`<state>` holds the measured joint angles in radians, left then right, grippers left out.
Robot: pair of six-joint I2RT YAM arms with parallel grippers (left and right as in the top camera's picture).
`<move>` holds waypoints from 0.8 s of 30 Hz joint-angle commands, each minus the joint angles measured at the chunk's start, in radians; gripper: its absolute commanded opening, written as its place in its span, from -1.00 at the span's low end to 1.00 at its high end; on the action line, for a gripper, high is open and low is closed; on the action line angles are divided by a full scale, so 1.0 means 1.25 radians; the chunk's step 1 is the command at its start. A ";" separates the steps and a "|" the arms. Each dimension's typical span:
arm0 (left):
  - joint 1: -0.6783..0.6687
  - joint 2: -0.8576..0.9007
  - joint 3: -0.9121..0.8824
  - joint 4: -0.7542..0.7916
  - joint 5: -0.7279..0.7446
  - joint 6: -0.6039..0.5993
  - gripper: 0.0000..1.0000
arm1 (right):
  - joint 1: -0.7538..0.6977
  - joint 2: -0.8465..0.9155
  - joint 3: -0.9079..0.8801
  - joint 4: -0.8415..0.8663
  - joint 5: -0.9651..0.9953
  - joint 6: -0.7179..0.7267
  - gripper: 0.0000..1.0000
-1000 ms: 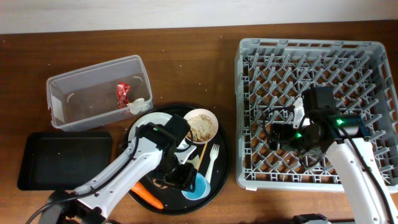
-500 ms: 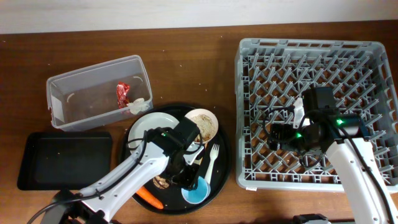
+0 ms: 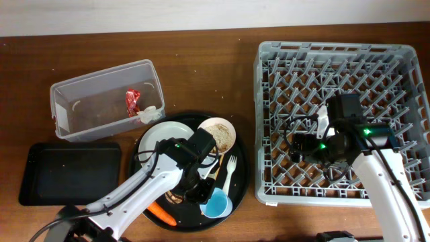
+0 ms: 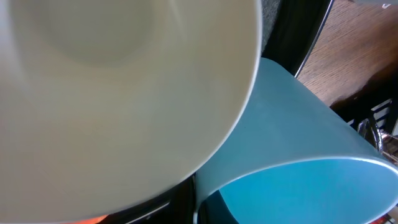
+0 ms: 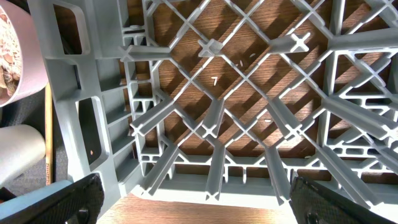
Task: Sort waste into correct bins and load items into the dishwasher rack
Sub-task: 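Reach left gripper to the blue cup and grasp it, then lift the blue cup toward the right gripper over the rack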
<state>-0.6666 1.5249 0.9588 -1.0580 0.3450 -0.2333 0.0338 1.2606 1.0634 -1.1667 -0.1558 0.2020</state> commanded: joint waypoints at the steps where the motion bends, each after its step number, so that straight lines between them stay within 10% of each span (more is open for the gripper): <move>1: -0.004 -0.033 0.017 -0.015 -0.001 -0.005 -0.99 | 0.004 -0.002 0.011 0.000 0.008 -0.005 0.97; 16: 0.051 -0.177 0.182 0.172 -0.013 -0.004 -0.99 | 0.002 -0.003 0.021 0.055 -0.172 -0.097 0.97; 24: 0.260 -0.105 0.181 0.486 0.411 0.011 -0.99 | -0.111 -0.003 0.022 0.252 -0.687 -0.208 0.97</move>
<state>-0.4458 1.3327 1.1736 -0.5091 0.5842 -0.2291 -0.0360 1.2613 1.0714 -0.8948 -0.6762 0.0147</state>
